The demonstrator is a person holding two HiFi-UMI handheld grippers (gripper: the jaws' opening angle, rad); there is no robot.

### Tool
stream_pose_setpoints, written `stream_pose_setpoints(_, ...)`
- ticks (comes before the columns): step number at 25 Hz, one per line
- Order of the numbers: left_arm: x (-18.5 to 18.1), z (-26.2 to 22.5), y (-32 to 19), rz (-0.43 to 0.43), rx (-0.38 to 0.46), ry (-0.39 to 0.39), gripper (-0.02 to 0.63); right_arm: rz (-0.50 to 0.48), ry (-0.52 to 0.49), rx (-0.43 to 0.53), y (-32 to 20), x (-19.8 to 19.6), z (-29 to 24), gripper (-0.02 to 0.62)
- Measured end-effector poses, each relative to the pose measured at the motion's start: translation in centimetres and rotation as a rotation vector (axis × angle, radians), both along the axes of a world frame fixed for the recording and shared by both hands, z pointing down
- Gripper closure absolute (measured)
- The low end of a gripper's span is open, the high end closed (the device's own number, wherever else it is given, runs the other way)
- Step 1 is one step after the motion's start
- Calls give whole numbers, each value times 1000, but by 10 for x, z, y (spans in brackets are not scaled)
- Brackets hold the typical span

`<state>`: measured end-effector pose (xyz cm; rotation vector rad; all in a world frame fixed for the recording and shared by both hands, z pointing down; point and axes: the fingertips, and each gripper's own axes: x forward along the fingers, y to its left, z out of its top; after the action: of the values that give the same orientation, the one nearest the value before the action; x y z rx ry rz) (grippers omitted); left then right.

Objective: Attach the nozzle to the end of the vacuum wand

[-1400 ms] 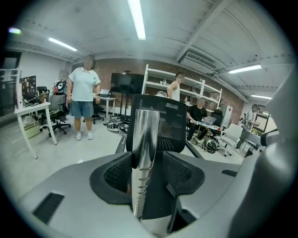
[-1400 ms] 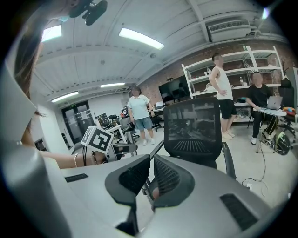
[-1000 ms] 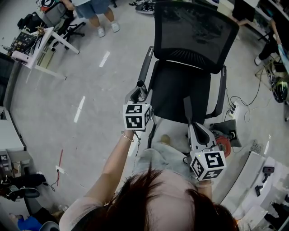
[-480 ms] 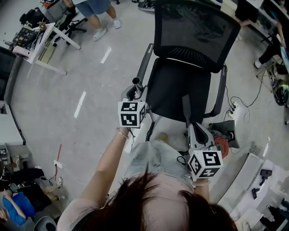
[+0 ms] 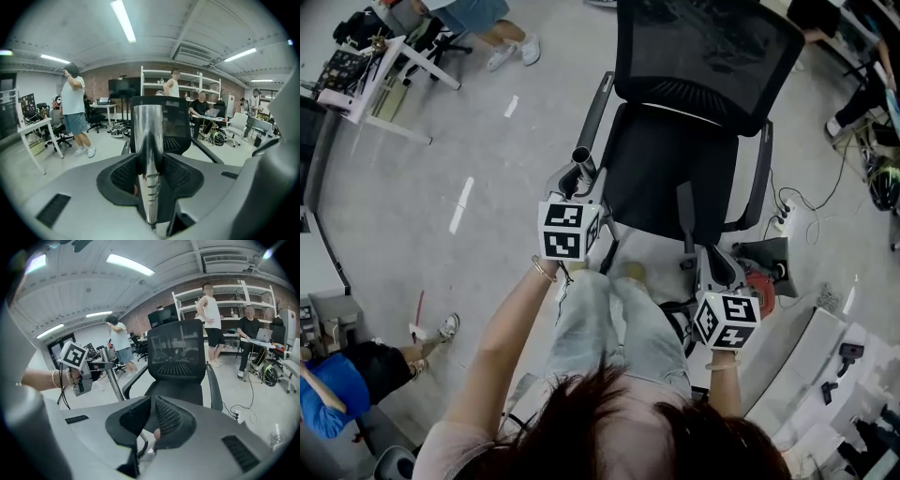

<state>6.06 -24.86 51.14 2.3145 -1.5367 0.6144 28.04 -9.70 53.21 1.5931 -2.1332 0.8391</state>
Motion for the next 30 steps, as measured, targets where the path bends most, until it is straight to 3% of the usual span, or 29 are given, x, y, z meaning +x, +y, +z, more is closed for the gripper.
stream_pose_setpoints(11,2,5,-4,40,4,13,446,-12,75,-78,0,15,73,570)
stream_pose_setpoints(30,3,17,-11,74,62,50,446,-99,131,-341,5,33,260,569)
